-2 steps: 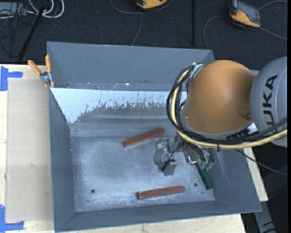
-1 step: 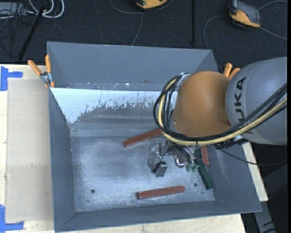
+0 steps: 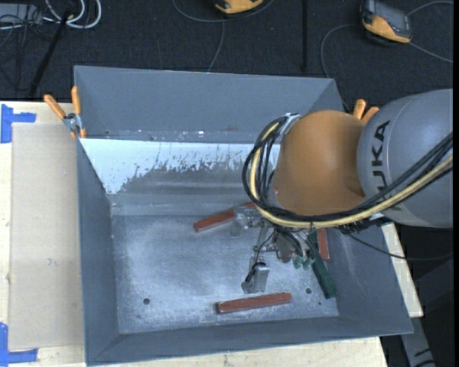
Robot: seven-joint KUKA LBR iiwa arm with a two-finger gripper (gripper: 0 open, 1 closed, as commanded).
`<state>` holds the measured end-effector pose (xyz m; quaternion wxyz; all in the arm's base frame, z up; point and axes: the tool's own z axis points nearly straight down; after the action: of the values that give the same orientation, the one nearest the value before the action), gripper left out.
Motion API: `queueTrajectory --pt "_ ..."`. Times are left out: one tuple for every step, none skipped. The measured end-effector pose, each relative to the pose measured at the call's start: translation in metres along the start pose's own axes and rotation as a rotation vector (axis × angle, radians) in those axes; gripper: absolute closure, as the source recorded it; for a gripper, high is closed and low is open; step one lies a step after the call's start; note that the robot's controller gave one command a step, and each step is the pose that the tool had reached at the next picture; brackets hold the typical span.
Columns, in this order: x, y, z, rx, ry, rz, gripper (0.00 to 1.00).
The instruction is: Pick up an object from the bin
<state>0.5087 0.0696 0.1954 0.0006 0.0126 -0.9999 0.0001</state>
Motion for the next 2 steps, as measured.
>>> queueTrajectory --pt "-0.021 0.012 0.096 0.000 0.004 -0.216 0.00" --pt "-0.050 -0.049 0.117 0.002 -0.002 -0.211 0.00"
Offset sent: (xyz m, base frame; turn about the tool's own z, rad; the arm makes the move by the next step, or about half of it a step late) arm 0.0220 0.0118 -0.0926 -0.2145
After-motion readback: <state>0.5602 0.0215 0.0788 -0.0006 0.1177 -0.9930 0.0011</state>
